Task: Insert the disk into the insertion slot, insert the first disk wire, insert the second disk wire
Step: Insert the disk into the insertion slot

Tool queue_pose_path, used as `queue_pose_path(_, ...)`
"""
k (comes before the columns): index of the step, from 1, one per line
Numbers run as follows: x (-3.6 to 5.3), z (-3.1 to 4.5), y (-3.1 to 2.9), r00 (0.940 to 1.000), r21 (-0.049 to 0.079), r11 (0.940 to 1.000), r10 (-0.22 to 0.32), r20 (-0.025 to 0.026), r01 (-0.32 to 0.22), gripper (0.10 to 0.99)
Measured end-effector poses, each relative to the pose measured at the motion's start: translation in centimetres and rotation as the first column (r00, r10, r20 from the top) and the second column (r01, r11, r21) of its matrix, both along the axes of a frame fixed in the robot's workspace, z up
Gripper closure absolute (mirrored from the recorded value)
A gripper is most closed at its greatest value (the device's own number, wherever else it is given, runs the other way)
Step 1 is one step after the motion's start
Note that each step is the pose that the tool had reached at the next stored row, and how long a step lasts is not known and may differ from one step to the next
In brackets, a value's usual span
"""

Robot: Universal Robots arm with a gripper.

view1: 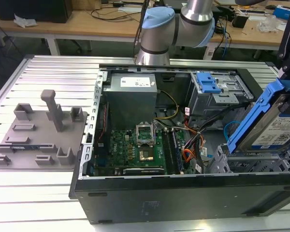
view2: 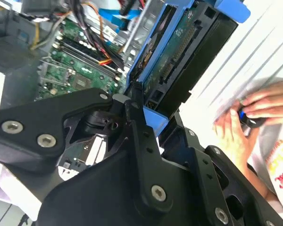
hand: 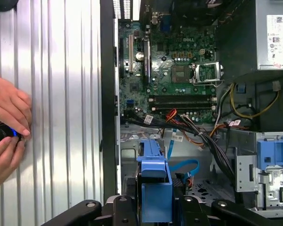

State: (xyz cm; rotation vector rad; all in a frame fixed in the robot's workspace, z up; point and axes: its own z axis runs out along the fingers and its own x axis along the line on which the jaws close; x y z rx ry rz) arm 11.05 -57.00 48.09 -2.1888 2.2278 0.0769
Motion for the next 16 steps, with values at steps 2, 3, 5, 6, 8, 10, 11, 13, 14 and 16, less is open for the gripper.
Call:
queue_pose_path(2,0.0,-0.01,-0.05,1.0,0.004,1.0,0.0,0.0,0.0,0.722)
queue_pose_path(3,0.0,-0.01,-0.05,1.0,0.004,1.0,0.0,0.0,0.0,0.722)
queue_pose_path(5,0.0,-0.01,-0.06,1.0,0.004,1.0,0.0,0.0,0.0,0.722)
queue_pose_path(6,0.0,-0.01,-0.06,1.0,0.004,1.0,0.0,0.0001,0.0,0.722)
queue_pose_path(8,0.01,-0.01,-0.06,1.0,0.003,1.0,0.0,0.0016,0.0,0.722)
queue_pose_path(10,0.03,-0.01,-0.06,1.0,0.003,1.0,0.0,0.0016,0.0,0.722)
queue_pose_path(11,0.09,-0.02,-0.06,1.0,0.003,1.0,0.0,0.0017,0.0,0.722)
queue_pose_path(13,0.25,-0.04,-0.05,1.0,0.003,1.0,0.0,0.0017,0.0,0.722)
queue_pose_path(14,0.26,-0.04,-0.06,1.0,0.003,1.0,0.0,0.0017,0.0,0.722)
queue_pose_path(16,0.26,-0.04,-0.06,1.0,0.003,1.0,0.0,0.0019,0.0,0.722)
